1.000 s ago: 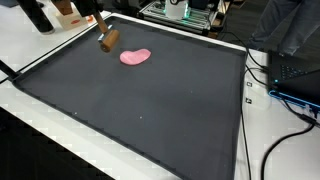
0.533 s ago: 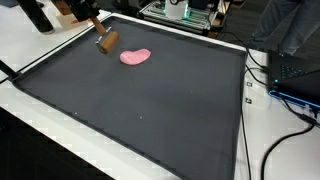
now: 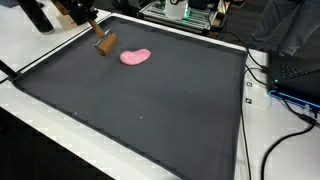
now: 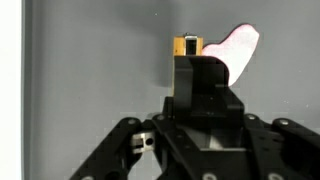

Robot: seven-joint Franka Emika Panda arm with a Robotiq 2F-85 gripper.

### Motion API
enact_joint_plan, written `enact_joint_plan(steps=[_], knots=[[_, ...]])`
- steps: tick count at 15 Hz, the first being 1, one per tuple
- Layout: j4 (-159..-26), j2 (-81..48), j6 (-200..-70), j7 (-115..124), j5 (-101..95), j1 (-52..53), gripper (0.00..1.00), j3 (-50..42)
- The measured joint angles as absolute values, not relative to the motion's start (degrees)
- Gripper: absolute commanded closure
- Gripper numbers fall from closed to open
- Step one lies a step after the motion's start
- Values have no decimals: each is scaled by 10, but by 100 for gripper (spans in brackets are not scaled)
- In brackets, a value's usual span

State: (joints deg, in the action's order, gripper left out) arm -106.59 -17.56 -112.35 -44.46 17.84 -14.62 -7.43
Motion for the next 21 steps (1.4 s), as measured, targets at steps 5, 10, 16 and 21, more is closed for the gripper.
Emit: enact_joint_plan(steps=[5,10,16,21], knots=[[-1056,-189,-1123,-454,180,-152,76,-70],[-1049,-201,-1123,-456,180,-155,76,-65],[-1045,-206,-1123,-456,180,-157,76,-61],[-1042,-207,-1123,-454,180,-157,76,-59]])
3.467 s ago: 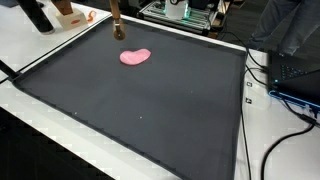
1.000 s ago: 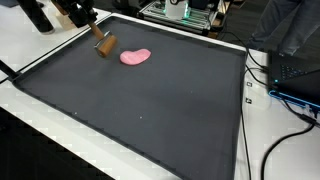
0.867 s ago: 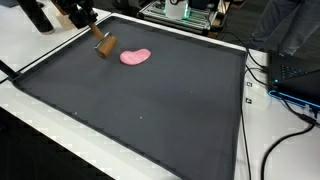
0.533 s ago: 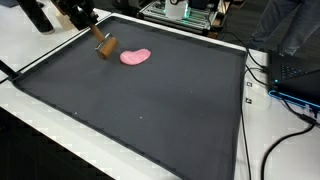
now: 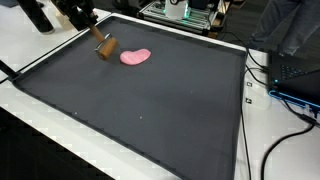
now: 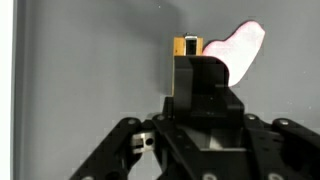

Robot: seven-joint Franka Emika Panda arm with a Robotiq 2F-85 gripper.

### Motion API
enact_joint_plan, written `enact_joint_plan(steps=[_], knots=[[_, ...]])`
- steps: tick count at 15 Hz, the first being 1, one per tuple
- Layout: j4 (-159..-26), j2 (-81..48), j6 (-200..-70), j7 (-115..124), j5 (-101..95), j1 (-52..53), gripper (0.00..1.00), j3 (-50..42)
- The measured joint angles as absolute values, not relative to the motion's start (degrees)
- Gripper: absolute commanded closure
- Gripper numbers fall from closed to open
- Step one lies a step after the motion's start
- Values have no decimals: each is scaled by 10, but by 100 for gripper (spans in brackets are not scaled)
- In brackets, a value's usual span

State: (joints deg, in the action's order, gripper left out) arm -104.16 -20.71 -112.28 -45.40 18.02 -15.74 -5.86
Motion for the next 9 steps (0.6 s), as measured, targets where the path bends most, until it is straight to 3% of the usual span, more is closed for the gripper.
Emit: enact_joint_plan(steps=[9], knots=[[-1036,-194,-1123,-453,180,-156,76,-47]])
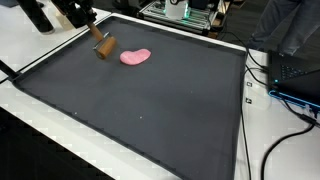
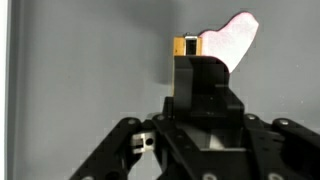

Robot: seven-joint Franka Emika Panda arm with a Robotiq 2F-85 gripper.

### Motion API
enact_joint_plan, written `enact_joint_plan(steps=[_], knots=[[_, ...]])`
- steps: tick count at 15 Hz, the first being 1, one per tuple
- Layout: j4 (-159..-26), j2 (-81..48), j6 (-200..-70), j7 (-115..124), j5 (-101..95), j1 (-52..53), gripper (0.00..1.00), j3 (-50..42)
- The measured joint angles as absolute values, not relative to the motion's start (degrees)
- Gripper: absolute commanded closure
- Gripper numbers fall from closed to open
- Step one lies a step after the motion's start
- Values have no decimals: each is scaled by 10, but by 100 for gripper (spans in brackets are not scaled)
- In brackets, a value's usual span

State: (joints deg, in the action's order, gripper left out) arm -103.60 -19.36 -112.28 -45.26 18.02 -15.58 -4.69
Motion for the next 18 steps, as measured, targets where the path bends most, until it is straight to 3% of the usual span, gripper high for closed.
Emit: enact_joint_plan(steps=[18], knots=[[-1135,21,-1108,-338,17,-46,76,-22]])
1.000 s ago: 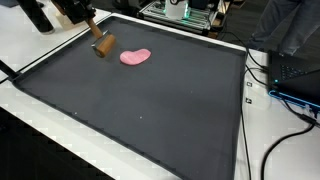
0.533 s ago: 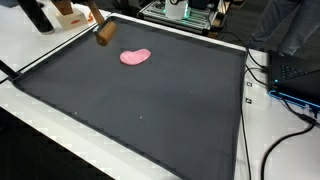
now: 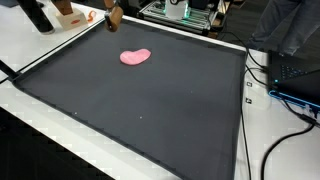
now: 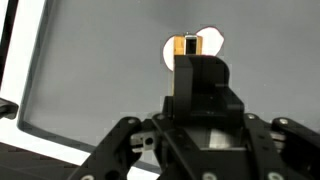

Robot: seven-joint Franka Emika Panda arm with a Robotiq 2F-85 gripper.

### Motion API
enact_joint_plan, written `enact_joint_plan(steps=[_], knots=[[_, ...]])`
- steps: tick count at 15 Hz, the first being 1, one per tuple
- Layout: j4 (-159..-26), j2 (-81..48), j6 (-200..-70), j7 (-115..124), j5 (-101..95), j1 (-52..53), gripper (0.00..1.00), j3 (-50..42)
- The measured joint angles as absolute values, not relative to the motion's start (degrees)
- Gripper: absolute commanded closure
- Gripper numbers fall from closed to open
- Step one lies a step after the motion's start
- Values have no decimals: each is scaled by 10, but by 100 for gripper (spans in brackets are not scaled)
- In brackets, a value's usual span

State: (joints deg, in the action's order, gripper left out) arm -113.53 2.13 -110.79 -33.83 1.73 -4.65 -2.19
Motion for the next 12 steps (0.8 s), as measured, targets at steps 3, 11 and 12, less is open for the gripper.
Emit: enact_joint_plan(steps=[3,11,12], knots=[[-1156,43,-1108,-325,-8,-33,51,-16],[-1162,49,-1108,-324,-12,-31,51,-16],[-1162,49,-1108,-324,-12,-31,51,-16]])
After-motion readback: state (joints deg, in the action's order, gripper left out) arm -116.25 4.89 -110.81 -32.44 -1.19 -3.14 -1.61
